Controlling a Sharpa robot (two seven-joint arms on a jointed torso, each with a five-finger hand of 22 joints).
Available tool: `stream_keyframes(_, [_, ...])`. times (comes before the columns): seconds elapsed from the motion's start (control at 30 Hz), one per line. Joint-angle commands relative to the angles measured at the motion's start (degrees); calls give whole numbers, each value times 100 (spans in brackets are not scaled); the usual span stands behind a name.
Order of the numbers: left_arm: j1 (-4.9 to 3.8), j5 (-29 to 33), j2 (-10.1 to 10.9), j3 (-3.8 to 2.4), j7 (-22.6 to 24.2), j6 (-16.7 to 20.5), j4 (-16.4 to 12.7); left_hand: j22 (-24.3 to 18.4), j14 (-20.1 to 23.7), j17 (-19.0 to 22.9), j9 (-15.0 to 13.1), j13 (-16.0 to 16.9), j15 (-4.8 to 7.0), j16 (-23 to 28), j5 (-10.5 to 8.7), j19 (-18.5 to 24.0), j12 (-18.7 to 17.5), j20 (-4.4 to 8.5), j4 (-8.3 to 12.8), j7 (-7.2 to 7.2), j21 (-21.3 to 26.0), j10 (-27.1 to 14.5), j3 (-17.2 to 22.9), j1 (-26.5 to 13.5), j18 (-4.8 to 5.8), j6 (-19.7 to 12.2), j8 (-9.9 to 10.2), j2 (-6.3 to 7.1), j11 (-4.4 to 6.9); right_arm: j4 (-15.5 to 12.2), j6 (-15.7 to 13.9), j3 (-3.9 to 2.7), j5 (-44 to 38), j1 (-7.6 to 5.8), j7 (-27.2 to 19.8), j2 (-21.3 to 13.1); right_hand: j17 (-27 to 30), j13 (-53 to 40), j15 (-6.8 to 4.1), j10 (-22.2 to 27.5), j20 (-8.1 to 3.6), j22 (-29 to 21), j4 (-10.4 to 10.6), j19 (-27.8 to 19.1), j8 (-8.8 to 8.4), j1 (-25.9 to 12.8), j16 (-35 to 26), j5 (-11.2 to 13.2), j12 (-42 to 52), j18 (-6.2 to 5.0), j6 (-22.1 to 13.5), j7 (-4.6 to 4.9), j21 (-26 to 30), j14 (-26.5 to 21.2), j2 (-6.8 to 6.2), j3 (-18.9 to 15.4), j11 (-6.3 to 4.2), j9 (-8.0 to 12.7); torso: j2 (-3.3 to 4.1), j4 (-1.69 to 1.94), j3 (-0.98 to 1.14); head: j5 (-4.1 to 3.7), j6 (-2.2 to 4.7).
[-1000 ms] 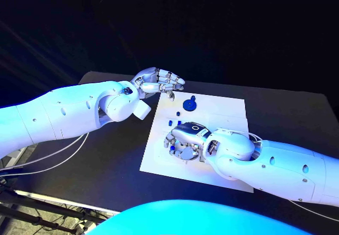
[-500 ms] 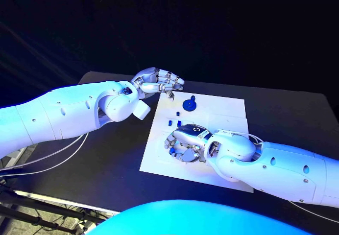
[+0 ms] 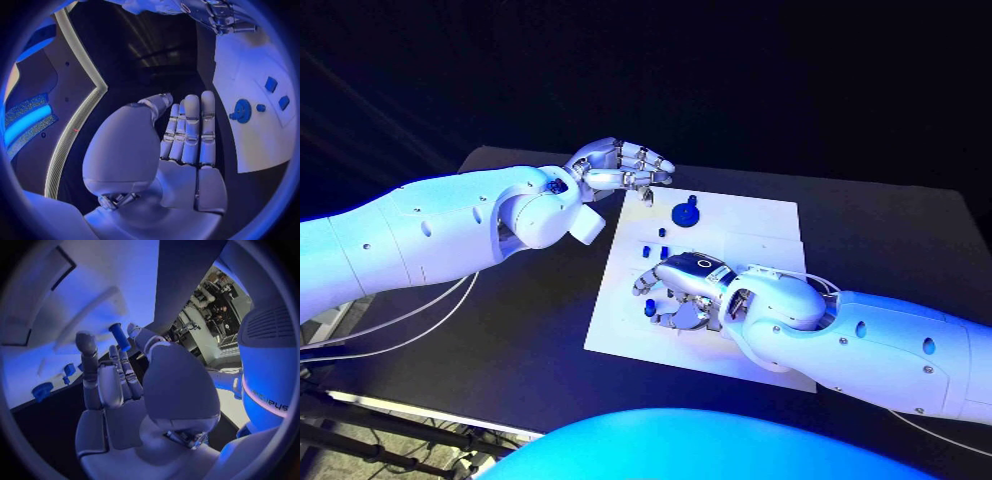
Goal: Assemble the parts on the task board
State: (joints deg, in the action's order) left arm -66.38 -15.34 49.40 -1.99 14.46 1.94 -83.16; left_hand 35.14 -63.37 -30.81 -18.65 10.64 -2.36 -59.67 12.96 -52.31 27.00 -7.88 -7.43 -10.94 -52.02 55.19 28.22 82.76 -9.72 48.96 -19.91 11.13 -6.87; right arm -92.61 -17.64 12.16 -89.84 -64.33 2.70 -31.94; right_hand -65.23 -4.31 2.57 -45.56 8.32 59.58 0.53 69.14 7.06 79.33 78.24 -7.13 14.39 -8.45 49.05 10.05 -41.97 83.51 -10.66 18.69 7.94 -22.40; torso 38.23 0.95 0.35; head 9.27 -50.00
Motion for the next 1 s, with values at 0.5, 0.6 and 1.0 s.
stream_keyframes(0.5, [-1,12,33,6,21,-97,29,-9,15,-8,6,6,-17,-22,23,-33,17,-18,-28,13,26,-49,4,-35,-83,-36,4,-38,1,-774,-756,-87,1535,-410,-412,-1037,259,1,-69,-288,-84,240,1017,456,-109,755,-103,-76,969,20,-130,68,-342,61,213,-1136,-99,87,-23,-16,-11,-285,123])
stream_keyframes(0.6, [0,24,34,26,24,-96,36,-9,15,-8,6,6,-17,-22,23,-33,17,-18,-28,13,26,-49,4,-35,-83,-36,4,-38,1,-948,-720,-96,2152,-591,-371,-1428,124,-29,-101,-946,-103,456,1126,613,-41,692,-24,-87,1129,75,21,71,-669,113,267,-1074,-144,89,-33,-20,-16,-467,174])
stream_keyframes(1.0, [3,52,87,88,54,-63,15,-16,18,-12,6,8,-19,-21,22,-35,20,-19,-42,12,38,-53,-2,-44,-83,-42,3,-36,1,-1380,-509,-59,3145,-868,577,-2862,-1236,-4471,-498,-3053,-459,1652,1576,1288,923,-119,711,-97,4948,382,607,-386,-2416,436,372,-1065,-632,-454,-101,-94,-61,-1216,160])
